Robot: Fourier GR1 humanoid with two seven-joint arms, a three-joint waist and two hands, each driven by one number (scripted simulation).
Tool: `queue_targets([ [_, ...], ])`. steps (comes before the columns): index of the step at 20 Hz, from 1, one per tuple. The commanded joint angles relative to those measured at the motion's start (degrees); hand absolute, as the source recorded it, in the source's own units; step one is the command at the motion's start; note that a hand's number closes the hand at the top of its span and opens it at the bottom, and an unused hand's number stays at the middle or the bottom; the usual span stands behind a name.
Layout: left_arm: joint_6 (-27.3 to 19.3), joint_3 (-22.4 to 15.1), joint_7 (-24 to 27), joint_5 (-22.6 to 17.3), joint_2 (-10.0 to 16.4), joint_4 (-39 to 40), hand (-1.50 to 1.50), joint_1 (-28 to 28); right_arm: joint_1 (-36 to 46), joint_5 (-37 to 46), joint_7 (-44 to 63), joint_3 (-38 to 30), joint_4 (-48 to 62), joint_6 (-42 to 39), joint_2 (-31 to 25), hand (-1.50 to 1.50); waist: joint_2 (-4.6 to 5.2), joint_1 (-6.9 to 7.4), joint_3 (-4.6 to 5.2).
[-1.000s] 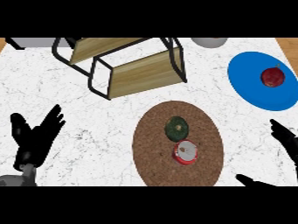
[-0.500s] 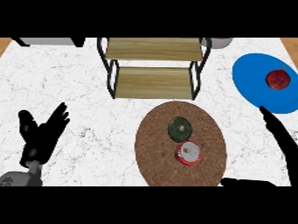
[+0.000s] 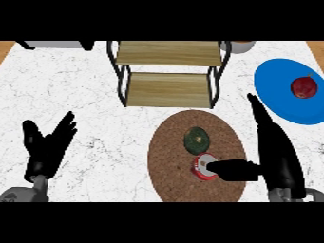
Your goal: Pick the squash from the placemat and place it in the tiered shelf
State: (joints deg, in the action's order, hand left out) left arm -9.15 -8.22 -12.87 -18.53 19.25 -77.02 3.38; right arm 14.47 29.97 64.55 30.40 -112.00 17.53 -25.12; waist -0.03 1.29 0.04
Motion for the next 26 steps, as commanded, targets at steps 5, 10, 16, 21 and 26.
queue_targets([
  [5,0.3,1.1,-1.8,0.0,0.4,-1.1,0.0,-0.9,10.1,4.9,13.9,1.9,11.4,-8.0,11.5,-1.5,-0.02,-0.36,0.02],
  [10,1.3,1.7,0.4,0.2,-0.5,1.6,0.0,-1.3,5.5,7.3,13.9,2.5,13.3,-9.4,13.2,-1.5,-0.02,-1.31,0.03],
  [16,0.8,0.7,-0.2,1.4,-2.3,0.7,0.0,-1.0,8.1,12.9,15.0,-0.4,16.8,-12.3,17.6,-1.5,-0.04,-1.21,0.01],
  [21,1.6,1.6,-0.1,2.0,-2.2,1.0,0.0,-1.4,5.3,17.6,13.4,-0.7,17.4,-11.9,21.1,-1.5,-0.08,-1.43,-0.01],
  [26,3.4,5.2,-2.1,0.4,0.4,1.2,0.0,0.6,5.6,20.7,8.6,-1.2,27.3,-8.6,25.0,-1.5,0.07,-0.99,-0.03],
])
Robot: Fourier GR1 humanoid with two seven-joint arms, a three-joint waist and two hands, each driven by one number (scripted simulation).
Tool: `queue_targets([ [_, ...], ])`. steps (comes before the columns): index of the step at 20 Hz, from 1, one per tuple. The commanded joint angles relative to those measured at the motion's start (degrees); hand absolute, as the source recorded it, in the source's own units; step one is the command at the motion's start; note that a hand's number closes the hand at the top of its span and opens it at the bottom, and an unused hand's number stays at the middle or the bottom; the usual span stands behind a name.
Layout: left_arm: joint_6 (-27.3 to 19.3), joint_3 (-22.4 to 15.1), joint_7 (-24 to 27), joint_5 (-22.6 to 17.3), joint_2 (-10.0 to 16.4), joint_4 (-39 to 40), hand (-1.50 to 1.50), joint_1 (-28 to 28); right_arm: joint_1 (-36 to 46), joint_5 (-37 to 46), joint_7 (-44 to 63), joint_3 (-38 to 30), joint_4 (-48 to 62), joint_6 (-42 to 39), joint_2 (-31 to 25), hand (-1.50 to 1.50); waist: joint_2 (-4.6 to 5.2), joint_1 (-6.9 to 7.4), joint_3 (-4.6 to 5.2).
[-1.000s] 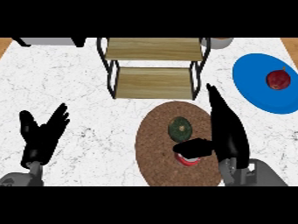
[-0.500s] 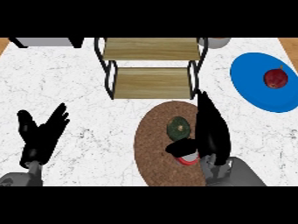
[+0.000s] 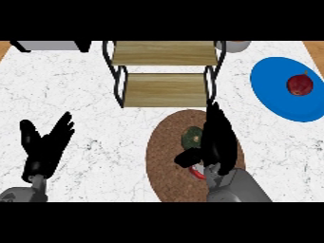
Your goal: Pick the squash from the placemat and place it in the tiered shelf
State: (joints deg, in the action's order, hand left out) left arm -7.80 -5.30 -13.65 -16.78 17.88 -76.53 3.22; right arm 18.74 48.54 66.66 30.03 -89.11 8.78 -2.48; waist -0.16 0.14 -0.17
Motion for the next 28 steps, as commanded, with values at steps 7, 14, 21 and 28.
queue_targets([
  [7,3.2,2.4,0.5,-0.5,0.3,2.7,0.0,0.1,0.8,4.1,3.6,-4.7,10.0,0.9,2.4,-1.5,0.25,0.08,0.19],
  [14,4.5,2.9,-0.3,0.3,-0.5,0.0,0.0,-2.6,-0.6,5.9,1.3,-4.4,10.3,3.9,2.4,-1.5,0.14,0.11,0.17],
  [21,3.3,2.9,0.2,3.5,-3.5,-0.2,0.0,-1.8,3.3,3.5,-1.7,-4.4,16.6,8.5,2.5,-1.5,0.16,0.19,0.16],
  [28,4.2,4.7,-3.1,3.2,-1.6,0.4,0.0,1.0,6.2,-1.5,-11.1,-2.5,23.6,-4.1,2.4,1.5,0.2,0.26,0.17],
])
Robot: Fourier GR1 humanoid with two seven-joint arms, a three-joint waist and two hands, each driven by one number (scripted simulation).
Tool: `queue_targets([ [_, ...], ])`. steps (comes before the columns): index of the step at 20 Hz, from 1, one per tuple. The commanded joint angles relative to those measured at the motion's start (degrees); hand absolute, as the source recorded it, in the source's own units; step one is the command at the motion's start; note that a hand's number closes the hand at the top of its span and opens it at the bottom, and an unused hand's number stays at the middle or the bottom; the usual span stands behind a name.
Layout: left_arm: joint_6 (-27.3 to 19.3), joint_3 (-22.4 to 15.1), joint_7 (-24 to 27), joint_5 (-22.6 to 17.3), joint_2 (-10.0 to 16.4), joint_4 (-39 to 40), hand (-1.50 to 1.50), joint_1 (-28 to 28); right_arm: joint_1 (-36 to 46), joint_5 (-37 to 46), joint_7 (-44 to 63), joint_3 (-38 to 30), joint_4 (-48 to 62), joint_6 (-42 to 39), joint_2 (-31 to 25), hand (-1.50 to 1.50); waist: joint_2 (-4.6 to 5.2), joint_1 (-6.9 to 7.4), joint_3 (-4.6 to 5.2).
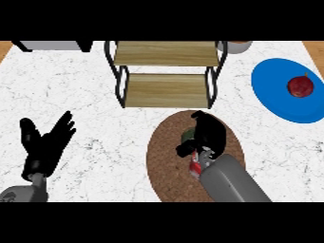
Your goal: Pick the squash from the placemat and place it in the tiered shelf
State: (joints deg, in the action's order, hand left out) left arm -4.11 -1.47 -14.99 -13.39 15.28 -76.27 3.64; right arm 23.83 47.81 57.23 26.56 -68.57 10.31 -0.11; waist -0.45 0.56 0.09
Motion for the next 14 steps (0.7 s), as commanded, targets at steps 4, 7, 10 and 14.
queue_targets([
  [4,1.7,0.7,-0.7,0.7,-0.5,-1.1,0.0,-1.6,-1.6,-4.3,-5.6,4.9,5.8,6.9,0.1,1.5,0.5,-0.18,-0.11],
  [7,-0.5,-0.6,-1.8,3.3,-2.0,-2.8,0.0,-2.7,4.2,-6.2,-6.5,4.1,7.1,7.7,0.1,1.5,0.5,-0.04,-0.11],
  [10,1.5,0.8,-0.2,2.0,-1.6,-1.3,0.0,-3.0,-0.7,-2.5,-3.5,12.4,2.5,14.7,0.1,1.5,0.45,-0.09,-0.1],
  [14,1.4,0.1,-1.7,2.8,-1.3,-1.3,0.0,0.2,7.5,-8.6,0.8,22.3,-3.2,7.6,0.1,1.5,0.6,1.1,-0.1],
])
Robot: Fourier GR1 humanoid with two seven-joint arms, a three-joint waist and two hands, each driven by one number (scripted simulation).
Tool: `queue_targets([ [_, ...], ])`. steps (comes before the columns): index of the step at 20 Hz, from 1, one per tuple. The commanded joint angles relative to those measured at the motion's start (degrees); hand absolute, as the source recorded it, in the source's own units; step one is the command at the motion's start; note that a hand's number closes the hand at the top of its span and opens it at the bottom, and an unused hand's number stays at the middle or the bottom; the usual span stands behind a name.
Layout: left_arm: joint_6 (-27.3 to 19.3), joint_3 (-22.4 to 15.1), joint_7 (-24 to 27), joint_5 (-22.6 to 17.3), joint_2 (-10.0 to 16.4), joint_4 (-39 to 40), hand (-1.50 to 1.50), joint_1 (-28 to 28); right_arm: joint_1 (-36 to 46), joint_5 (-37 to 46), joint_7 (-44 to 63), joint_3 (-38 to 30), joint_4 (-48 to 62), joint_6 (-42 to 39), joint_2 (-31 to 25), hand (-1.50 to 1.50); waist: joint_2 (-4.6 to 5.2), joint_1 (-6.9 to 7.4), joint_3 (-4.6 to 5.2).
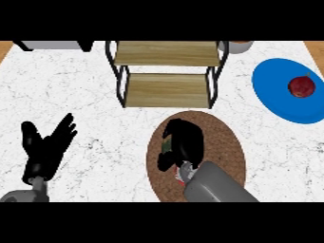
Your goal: Pick the squash from the placemat and place it in the tiered shelf
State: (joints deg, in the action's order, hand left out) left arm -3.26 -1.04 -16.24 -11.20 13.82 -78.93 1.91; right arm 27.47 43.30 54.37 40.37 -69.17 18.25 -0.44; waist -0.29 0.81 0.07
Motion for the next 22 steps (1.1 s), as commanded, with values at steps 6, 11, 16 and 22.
queue_targets([
  [6,0.7,-0.2,-0.7,0.2,-1.1,4.0,0.0,2.9,16.2,-13.3,8.5,16.8,-11.9,1.4,0.4,1.5,0.3,1.54,-0.02],
  [11,-0.4,-1.2,1.6,2.0,-2.1,3.4,0.0,0.7,28.1,-7.4,19.1,14.6,-17.0,2.4,0.4,1.5,-0.23,0.67,0.03],
  [16,0.3,1.1,0.5,0.2,-0.9,3.7,0.0,0.9,35.2,-3.6,27.2,8.1,-22.0,-2.7,0.4,1.5,-0.67,-0.78,0.04],
  [22,-0.8,0.9,-0.5,1.0,-0.9,1.9,0.0,1.3,46.2,-4.4,30.2,-2.7,-19.9,-10.6,0.4,1.5,-0.63,-0.9,0.03],
])
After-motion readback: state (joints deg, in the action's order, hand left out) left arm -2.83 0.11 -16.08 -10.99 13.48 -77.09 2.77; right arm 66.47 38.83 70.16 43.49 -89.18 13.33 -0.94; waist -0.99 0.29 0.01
